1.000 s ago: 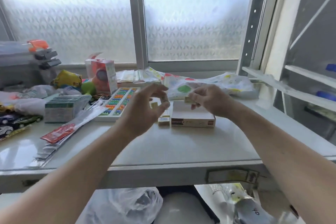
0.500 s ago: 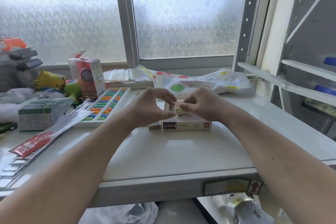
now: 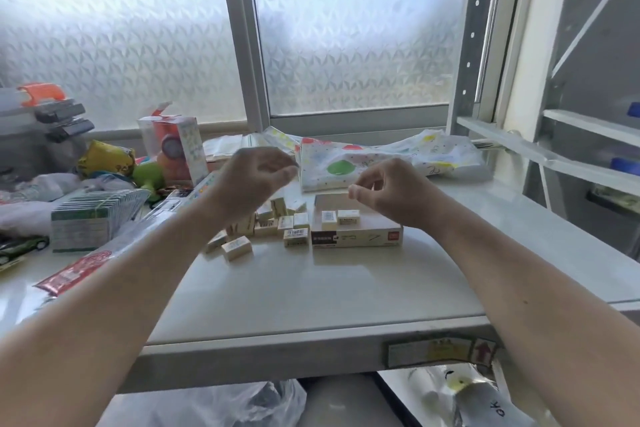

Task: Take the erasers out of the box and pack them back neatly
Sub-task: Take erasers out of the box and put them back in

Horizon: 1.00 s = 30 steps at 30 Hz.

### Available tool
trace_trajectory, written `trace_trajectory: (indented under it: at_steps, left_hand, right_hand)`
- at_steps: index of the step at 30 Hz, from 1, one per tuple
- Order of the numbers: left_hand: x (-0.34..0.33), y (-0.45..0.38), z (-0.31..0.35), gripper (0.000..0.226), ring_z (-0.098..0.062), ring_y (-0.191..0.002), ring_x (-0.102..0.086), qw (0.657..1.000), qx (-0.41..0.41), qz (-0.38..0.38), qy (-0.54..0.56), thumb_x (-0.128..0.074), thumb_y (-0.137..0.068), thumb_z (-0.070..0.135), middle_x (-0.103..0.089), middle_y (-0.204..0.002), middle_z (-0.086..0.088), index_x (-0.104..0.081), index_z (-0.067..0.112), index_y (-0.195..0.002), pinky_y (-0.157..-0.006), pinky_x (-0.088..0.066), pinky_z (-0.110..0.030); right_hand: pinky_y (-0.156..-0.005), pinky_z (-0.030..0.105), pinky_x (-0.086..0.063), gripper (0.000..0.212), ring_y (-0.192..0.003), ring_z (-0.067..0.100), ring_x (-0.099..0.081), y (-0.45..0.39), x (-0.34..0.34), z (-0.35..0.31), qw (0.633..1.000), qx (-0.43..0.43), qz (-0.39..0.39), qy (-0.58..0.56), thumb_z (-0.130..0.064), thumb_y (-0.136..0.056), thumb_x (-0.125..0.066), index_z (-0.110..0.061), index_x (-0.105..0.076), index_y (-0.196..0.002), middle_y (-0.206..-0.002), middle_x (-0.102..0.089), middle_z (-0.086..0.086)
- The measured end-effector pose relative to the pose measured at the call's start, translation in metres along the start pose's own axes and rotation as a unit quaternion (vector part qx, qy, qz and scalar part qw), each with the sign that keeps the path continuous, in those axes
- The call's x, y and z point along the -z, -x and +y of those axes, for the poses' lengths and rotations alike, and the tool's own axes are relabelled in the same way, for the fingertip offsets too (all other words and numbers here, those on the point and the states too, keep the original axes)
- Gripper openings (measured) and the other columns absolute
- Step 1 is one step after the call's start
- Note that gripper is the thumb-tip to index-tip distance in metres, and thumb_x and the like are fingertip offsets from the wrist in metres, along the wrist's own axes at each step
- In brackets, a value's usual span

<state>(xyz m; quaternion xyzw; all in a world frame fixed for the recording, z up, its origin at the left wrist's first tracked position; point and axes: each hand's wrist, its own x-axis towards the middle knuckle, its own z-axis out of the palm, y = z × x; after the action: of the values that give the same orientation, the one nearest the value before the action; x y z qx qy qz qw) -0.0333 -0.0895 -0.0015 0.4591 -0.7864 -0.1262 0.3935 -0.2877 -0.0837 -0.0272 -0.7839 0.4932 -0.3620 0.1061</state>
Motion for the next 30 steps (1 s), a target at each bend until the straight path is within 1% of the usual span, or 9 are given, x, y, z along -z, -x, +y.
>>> trace_trajectory:
  at_steps: [3,5,7,10,13,15,19,22,30]
  left_hand:
    - [0.025,0.014,-0.026,0.010,-0.012,-0.090,-0.070,0.996,0.021,0.072,-0.048,-0.067,-0.091,0.014,-0.075,-0.091,0.005,-0.076,0.019,-0.094,-0.086,-0.053,-0.026]
    - [0.031,0.031,-0.037,0.012,-0.014,-0.085,-0.067,0.992,0.014,0.094,-0.078,-0.067,-0.090,0.010,-0.074,-0.087,0.005,-0.075,0.019,-0.092,-0.083,-0.053,-0.031]
    - [0.029,0.044,-0.043,0.015,-0.008,-0.077,-0.062,0.993,0.000,0.086,-0.081,-0.068,-0.089,0.007,-0.072,-0.083,0.004,-0.075,0.020,-0.087,-0.079,-0.051,-0.028]
    - [0.028,0.051,-0.045,0.017,-0.005,-0.074,-0.057,0.994,-0.030,0.032,-0.099,-0.070,-0.088,0.007,-0.067,-0.083,0.003,-0.073,0.022,-0.081,-0.069,-0.041,-0.010]
    - [0.031,0.052,-0.042,0.014,-0.007,-0.077,-0.058,0.991,-0.040,0.018,-0.126,-0.072,-0.086,0.006,-0.063,-0.081,0.003,-0.072,0.020,-0.083,-0.068,-0.038,-0.007]
    - [0.032,0.052,-0.043,0.013,-0.008,-0.076,-0.057,0.989,-0.041,0.029,-0.137,-0.071,-0.085,0.007,-0.062,-0.080,0.004,-0.071,0.020,-0.083,-0.070,-0.040,-0.011]
    - [0.027,0.057,-0.047,0.009,-0.014,-0.080,-0.057,0.988,-0.034,0.021,-0.147,-0.059,-0.083,0.030,-0.060,-0.085,0.004,-0.065,0.025,-0.085,-0.076,-0.045,-0.030]
    - [0.029,0.068,-0.049,0.016,-0.015,-0.086,-0.056,0.986,-0.020,0.013,-0.164,-0.053,-0.082,0.038,-0.057,-0.092,0.003,-0.064,0.027,-0.089,-0.077,-0.044,-0.030]
    - [0.030,0.074,-0.046,0.021,-0.014,-0.092,-0.057,0.990,-0.005,0.035,-0.139,-0.061,-0.075,0.011,-0.054,-0.097,0.010,-0.066,0.026,-0.089,-0.076,-0.051,-0.029]
  right_hand:
    - [-0.068,0.022,-0.041,0.018,-0.067,-0.005,-0.055,0.002,-0.002,-0.006,1.000,0.007,-0.009,-0.002,-0.029,-0.094,-0.069,-0.019,-0.081,-0.085,-0.070,-0.064,-0.017]
    - [-0.070,0.023,-0.043,0.017,-0.069,-0.004,-0.057,0.005,-0.006,-0.014,1.000,0.020,-0.018,-0.015,-0.033,-0.093,-0.071,-0.025,-0.080,-0.082,-0.073,-0.066,-0.018]
    - [-0.073,0.022,-0.046,0.015,-0.075,-0.005,-0.059,0.008,-0.011,-0.025,0.998,0.045,-0.028,-0.023,-0.037,-0.091,-0.073,-0.028,-0.079,-0.081,-0.074,-0.064,-0.020]
    - [-0.088,0.026,-0.042,0.016,-0.094,0.002,-0.057,0.013,-0.017,-0.046,0.993,0.105,-0.046,0.018,-0.044,-0.087,-0.076,-0.029,-0.081,-0.090,-0.086,-0.061,-0.019]
    - [-0.104,0.031,-0.032,0.029,-0.112,0.012,-0.050,0.010,-0.020,-0.067,0.979,0.155,-0.077,0.106,-0.052,-0.085,-0.075,-0.029,-0.080,-0.101,-0.103,-0.064,-0.010]
    - [-0.103,0.033,-0.033,0.032,-0.117,0.014,-0.049,0.000,-0.024,-0.077,0.961,0.175,-0.117,0.177,-0.055,-0.085,-0.073,-0.028,-0.079,-0.101,-0.106,-0.064,-0.007]
    - [-0.091,0.035,-0.043,0.036,-0.115,0.020,-0.055,-0.022,-0.035,-0.076,0.931,0.207,-0.160,0.254,-0.056,-0.082,-0.071,-0.023,-0.077,-0.094,-0.102,-0.068,-0.003]
    - [-0.098,0.041,-0.047,0.038,-0.114,0.021,-0.055,-0.031,-0.038,-0.072,0.928,0.213,-0.184,0.244,-0.057,-0.081,-0.070,-0.022,-0.075,-0.096,-0.100,-0.067,-0.003]
    - [-0.103,0.034,-0.034,0.027,-0.113,0.019,-0.052,-0.021,-0.033,-0.074,0.941,0.176,-0.208,0.202,-0.050,-0.092,-0.060,-0.026,-0.069,-0.103,-0.106,-0.061,-0.003]
